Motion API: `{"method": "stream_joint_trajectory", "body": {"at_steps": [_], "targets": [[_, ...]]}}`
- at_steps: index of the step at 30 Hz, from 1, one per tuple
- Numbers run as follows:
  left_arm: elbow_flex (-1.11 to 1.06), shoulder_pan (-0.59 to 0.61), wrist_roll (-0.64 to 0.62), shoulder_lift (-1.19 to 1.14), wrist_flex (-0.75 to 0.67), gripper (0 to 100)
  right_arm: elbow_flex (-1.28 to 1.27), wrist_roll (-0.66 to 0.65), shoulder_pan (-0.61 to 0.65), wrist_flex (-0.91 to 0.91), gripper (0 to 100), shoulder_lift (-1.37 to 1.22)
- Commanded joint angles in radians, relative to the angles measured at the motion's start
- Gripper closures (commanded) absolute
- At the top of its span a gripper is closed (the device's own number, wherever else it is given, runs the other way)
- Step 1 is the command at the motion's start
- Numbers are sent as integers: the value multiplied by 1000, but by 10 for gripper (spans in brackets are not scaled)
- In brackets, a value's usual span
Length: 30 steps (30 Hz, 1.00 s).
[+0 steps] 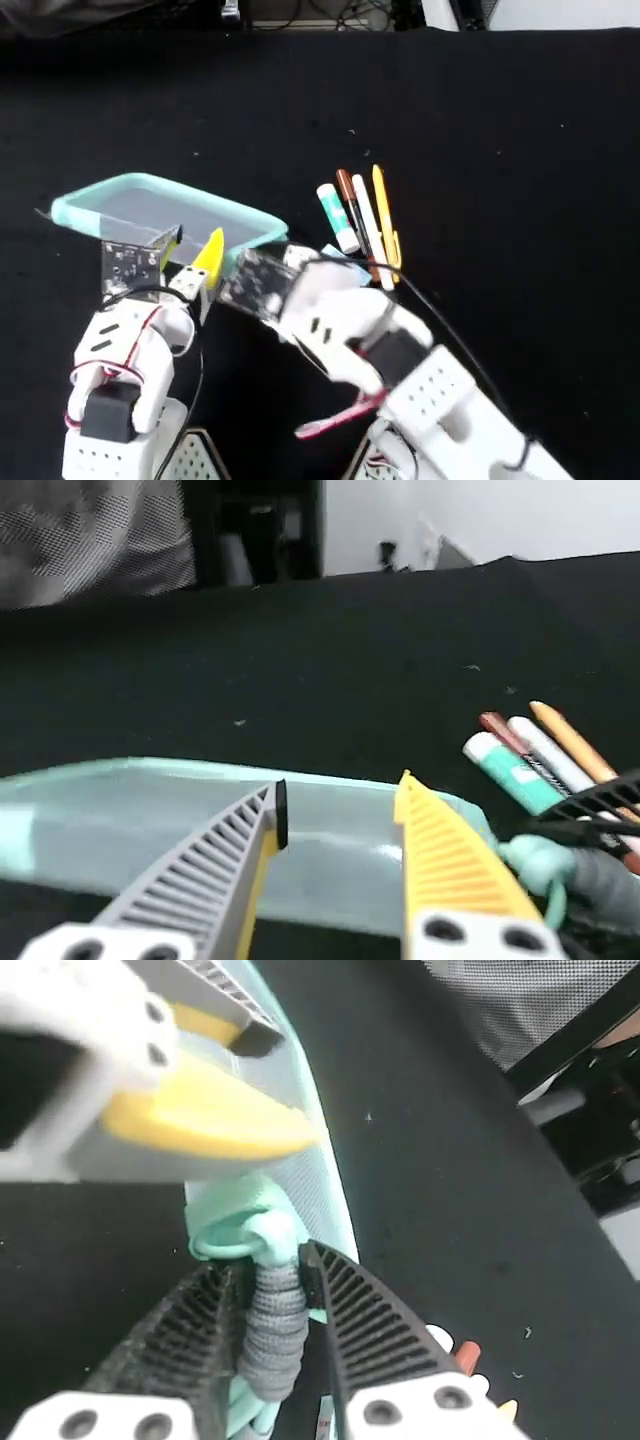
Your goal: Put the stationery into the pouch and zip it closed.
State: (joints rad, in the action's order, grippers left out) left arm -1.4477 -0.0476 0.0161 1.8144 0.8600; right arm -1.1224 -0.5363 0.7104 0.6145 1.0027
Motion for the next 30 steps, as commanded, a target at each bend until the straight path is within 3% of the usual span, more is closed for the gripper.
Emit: {"method": "stream_joint_trajectory", "body": {"at_steps": [1,6,22,26,30], "targets": [[94,39,-2,3,52,796,114,11,14,-54,986,-107],[120,-25,3,3,104,795,186,5,14,-109,986,-125],[136,-13,5,3,95,797,479,-89,86,155,986,-125],[67,87,8,2,32,798,326,-89,83,149,986,-145],[-64,213,8,2,-132,798,70,-87,43,17,986,-130]]}}
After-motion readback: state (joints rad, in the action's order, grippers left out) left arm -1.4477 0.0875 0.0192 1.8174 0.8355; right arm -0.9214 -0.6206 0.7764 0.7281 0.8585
